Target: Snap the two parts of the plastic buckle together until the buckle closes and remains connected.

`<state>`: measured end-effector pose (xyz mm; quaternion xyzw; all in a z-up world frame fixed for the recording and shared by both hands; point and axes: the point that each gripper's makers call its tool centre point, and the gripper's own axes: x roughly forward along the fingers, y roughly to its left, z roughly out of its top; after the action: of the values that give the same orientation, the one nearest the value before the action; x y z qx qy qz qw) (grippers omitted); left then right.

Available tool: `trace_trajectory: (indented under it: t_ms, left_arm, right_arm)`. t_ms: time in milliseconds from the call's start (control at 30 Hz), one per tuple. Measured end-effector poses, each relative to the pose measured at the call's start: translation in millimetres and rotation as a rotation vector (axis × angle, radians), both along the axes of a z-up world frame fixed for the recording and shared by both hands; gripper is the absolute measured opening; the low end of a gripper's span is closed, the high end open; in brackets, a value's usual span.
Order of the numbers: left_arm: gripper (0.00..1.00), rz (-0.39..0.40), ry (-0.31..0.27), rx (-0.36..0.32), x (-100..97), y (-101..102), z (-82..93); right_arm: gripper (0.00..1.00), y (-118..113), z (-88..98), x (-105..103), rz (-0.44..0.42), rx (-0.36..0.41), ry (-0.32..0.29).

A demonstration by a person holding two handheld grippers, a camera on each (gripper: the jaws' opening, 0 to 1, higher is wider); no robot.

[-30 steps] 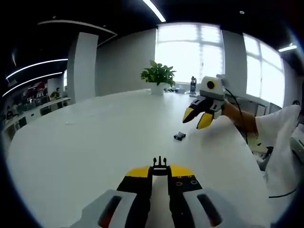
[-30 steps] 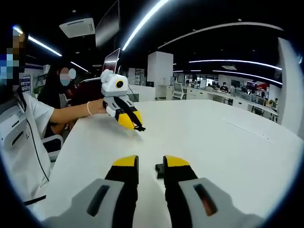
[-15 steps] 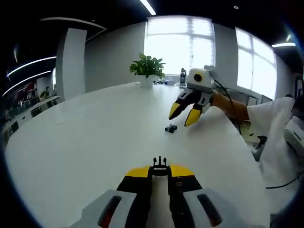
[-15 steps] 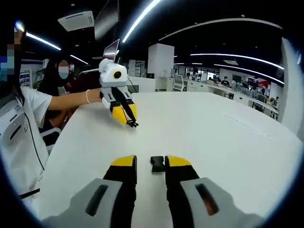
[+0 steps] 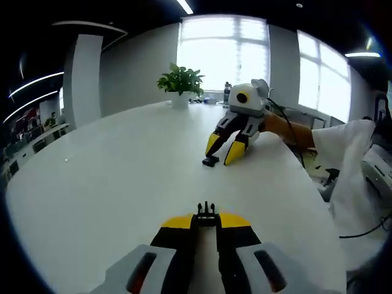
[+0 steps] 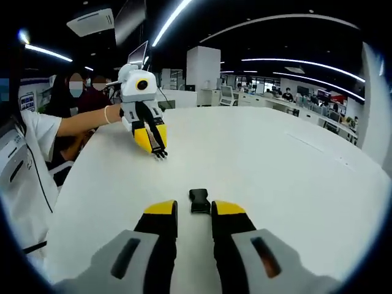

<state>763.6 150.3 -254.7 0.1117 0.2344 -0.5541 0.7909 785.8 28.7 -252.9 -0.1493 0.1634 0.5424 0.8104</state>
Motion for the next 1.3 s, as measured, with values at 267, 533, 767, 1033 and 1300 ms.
trace_trajectory:
  t_ms: [267,533,767,1033,1300]
  left_arm:
    - [0.11,-0.011,-0.002,0.001,-1.9,-2,-1.4]
    - [0.11,-0.017,-0.006,0.009,-4.2,-3,-3.7]
    - [0.11,-0.033,-0.003,0.008,-3.7,-3,-3.2]
    - [0.11,-0.071,-0.007,0.011,-11.8,-6,-5.8]
    - [0.12,-0.076,-0.018,0.022,-9.9,-7,-6.9]
  right_arm:
    - [0.15,1,-0.5,1,-0.006,0.009,0.012]
    - [0.13,1,-0.9,1,-0.02,0.027,0.031]
    - [0.13,4,0.4,-5,0.011,0.038,0.033]
    - [0.13,12,2.6,-16,0.088,0.049,0.025]
    - [0.13,15,0.2,-19,0.105,0.041,0.037]
